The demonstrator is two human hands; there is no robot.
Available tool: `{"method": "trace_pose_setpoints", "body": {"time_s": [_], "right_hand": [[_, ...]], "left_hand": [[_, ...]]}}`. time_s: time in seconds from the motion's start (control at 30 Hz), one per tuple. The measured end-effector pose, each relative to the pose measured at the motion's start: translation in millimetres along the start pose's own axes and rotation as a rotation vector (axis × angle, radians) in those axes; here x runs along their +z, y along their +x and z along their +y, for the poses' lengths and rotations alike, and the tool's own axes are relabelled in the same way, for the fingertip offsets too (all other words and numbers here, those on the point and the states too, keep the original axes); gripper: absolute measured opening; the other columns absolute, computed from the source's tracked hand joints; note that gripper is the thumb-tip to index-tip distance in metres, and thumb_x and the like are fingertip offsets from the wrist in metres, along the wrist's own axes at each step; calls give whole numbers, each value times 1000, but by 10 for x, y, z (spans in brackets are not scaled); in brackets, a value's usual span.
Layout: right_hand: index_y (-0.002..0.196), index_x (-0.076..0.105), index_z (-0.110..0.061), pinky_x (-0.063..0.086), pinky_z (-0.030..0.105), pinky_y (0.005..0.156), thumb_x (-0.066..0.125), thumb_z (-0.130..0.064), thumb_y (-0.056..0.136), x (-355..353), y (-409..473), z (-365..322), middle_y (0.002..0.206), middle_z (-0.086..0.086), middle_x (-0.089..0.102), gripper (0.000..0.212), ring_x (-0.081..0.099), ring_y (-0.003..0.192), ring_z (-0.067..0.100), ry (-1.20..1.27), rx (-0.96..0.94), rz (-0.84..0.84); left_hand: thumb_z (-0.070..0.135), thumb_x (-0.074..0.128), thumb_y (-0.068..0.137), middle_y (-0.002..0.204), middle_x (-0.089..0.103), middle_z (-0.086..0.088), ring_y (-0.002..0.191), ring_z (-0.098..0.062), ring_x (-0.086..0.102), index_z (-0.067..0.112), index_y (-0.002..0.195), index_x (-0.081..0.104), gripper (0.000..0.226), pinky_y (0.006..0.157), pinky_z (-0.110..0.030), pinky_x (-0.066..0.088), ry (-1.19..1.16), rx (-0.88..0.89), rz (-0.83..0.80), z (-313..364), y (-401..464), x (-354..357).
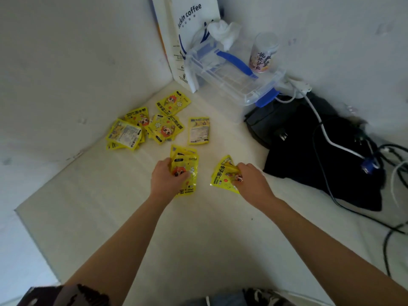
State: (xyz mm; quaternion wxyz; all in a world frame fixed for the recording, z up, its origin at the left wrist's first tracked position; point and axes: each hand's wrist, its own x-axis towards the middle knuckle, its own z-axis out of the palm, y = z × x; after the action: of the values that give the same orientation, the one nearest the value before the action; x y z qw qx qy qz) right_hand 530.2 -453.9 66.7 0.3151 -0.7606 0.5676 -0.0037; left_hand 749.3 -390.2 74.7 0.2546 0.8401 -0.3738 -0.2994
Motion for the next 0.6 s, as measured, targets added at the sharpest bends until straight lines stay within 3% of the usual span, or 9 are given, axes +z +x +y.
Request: {"method": "trace_pose_setpoints", "body": {"time_s": [0.13,0.27,0.33,0.5,0.6], "right_hand": [[91,49,-19,38,33,67,57,-23,88,207,-517,17,90,0,47,10,51,84,24,116,88,66],[88,48,-17,35,31,57,59,-21,88,466,-1085,-6,87,3,50,12,49,74,22,174,178,157],[87,45,-18,33,31,55,60,-22,88,604,-1375,-13,86,4,50,16,48,72,22,206,231,199],[96,51,-10,34,31,64,61,-29,89,917,-2117,49,89,6,52,22,46,75,24,271,389,309],[91,48,-13,33,30,62,61,-27,89,1050,-2609,86,86,5,51,20,49,76,27,328,459,377]], "left_hand": [[35,79,65,99,62,-3,88,-21,61,23,93,63,34,80,-41,54,-139,-42,-49,-210,-424,15],[47,75,51,92,67,-2,83,-26,68,37,86,62,38,75,-51,57,-252,-77,-141,-494,-859,78],[45,74,51,90,68,-2,82,-26,68,35,84,63,37,74,-52,57,-265,-66,-175,-612,-1060,113],[45,73,52,88,67,-3,81,-27,66,32,80,61,33,76,-52,56,-217,43,-278,-825,-1543,189],[45,74,53,90,67,-2,80,-25,67,32,81,61,34,77,-51,56,-181,98,-352,-852,-1853,230]]}}
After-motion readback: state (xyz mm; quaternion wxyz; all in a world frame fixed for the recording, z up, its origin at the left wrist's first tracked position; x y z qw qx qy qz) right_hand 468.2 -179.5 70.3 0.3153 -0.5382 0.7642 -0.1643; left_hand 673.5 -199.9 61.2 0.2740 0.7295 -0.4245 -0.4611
